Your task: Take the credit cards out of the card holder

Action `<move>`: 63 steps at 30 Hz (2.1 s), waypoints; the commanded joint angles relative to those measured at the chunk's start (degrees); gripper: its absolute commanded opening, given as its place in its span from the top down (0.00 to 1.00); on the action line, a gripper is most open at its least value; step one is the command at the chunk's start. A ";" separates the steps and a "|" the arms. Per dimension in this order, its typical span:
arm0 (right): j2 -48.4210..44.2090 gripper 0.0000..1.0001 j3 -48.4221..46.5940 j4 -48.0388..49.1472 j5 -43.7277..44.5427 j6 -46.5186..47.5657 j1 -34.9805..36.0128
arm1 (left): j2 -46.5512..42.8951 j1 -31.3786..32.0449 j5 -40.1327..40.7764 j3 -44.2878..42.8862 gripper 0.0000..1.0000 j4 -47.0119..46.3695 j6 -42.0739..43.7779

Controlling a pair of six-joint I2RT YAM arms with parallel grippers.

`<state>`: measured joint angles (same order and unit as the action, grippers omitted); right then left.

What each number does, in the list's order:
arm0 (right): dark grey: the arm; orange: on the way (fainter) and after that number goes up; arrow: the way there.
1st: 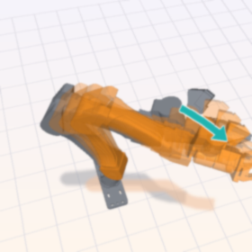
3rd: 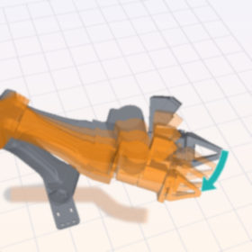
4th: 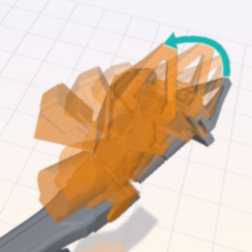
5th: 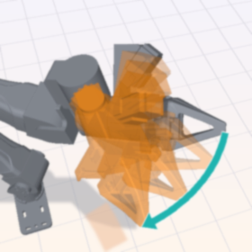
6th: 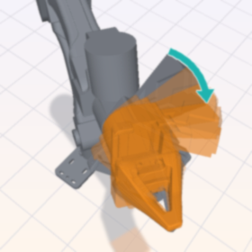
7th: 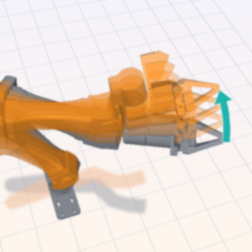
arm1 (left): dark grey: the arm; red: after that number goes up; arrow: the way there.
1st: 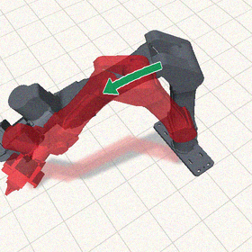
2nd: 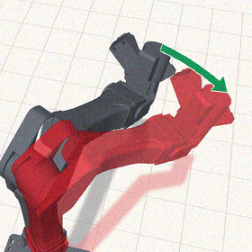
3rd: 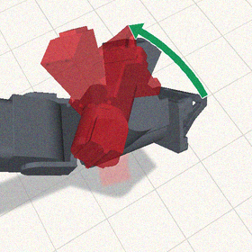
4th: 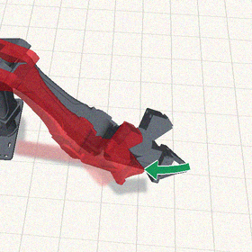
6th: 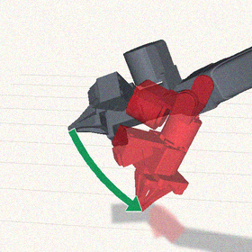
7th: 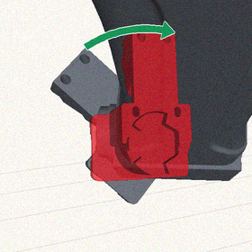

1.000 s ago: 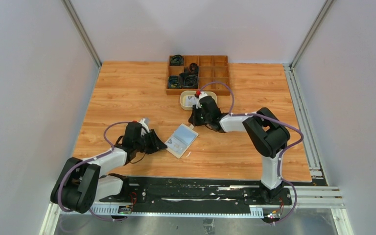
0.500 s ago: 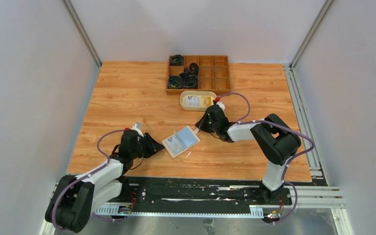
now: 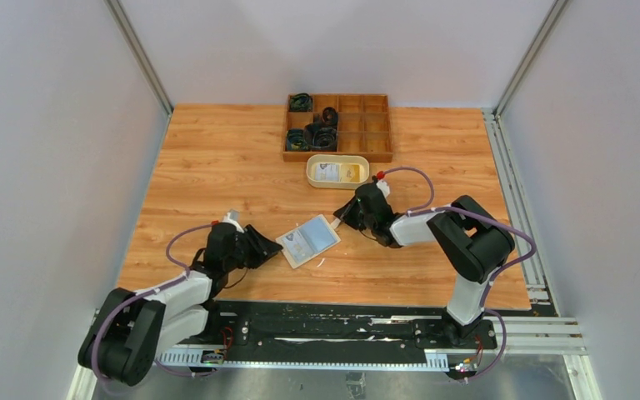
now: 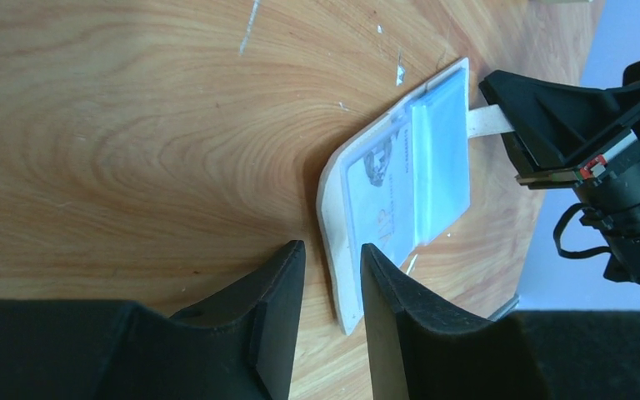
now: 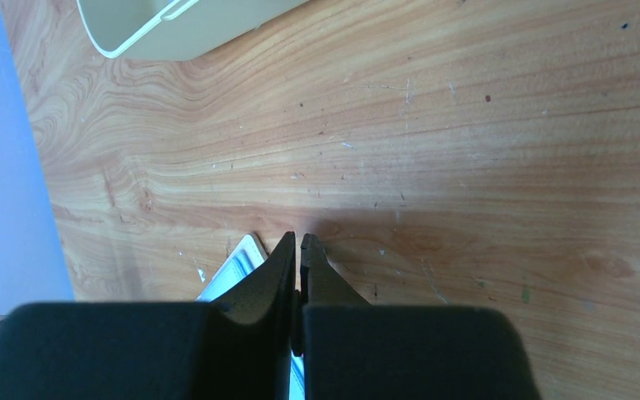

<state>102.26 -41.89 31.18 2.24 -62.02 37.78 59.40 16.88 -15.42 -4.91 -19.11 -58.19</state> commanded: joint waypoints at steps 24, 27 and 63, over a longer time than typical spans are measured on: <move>-1.89 1.00 2.87 4.42 1.24 -1.29 -0.60 | 3.21 6.85 9.96 1.76 0.56 -12.07 -11.43; -1.68 1.00 2.95 5.12 0.86 -1.29 -0.65 | 5.14 6.85 9.23 2.24 0.56 -16.78 -12.62; -0.18 1.00 3.08 8.29 -1.31 -1.50 -1.62 | 16.65 9.91 7.68 -2.19 0.74 -22.46 -11.34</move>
<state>101.75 -39.79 39.03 0.64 -63.22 36.95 73.54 25.32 -8.29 -5.56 -40.64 -70.85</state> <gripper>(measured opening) 0.026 0.258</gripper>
